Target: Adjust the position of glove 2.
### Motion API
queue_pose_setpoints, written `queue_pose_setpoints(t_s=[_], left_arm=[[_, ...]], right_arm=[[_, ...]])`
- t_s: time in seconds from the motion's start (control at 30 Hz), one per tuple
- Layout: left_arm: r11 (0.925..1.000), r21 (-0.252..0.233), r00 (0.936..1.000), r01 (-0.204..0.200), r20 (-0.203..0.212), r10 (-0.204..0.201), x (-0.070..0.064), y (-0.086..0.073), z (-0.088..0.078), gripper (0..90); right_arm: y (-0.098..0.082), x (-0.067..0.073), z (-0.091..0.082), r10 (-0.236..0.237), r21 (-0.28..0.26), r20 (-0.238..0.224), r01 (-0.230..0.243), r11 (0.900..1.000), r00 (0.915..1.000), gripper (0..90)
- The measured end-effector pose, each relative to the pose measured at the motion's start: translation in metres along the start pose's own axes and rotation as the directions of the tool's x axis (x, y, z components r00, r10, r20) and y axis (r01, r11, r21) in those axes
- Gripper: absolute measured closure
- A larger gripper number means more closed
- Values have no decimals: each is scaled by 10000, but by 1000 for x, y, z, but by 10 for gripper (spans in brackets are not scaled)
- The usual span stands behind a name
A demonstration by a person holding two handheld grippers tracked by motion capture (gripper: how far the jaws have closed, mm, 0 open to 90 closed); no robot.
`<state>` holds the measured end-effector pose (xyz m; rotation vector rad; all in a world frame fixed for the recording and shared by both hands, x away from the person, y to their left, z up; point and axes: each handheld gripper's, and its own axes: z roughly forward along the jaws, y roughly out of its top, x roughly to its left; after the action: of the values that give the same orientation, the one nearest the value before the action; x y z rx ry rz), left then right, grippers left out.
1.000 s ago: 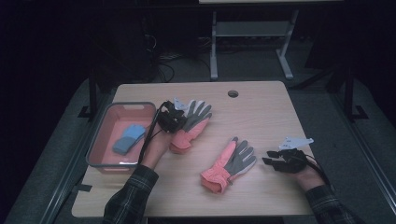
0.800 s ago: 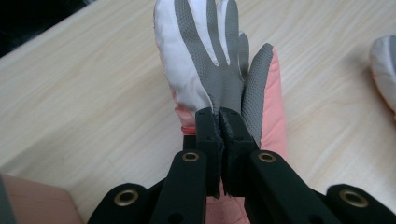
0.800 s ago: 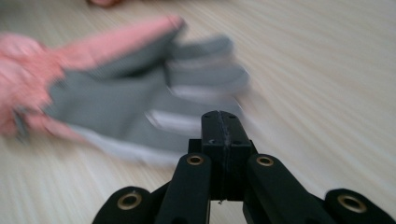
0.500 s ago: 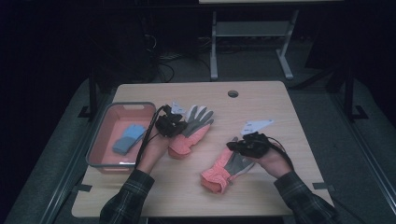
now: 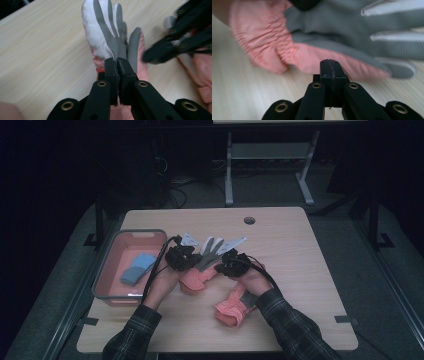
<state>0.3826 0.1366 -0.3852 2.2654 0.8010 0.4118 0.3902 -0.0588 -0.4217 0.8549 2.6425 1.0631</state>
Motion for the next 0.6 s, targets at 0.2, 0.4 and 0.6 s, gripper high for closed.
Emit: queue_pose_setpoints(t_s=[0.2,0.4,0.6], left_arm=[[9997,-195,9984,-121,547,131,-10,0,6,856],[9985,-525,9911,158,1326,-87,-15,1,7,837],[9983,-590,9879,-41,1543,132,-26,5,13,835]], right_arm=[[-2,1,8,85,329,2,-85,9994,10000,900],[-6,-3,2,174,188,-52,-173,9997,9998,900],[-23,-8,-27,190,-276,-20,-191,9994,9998,865]])
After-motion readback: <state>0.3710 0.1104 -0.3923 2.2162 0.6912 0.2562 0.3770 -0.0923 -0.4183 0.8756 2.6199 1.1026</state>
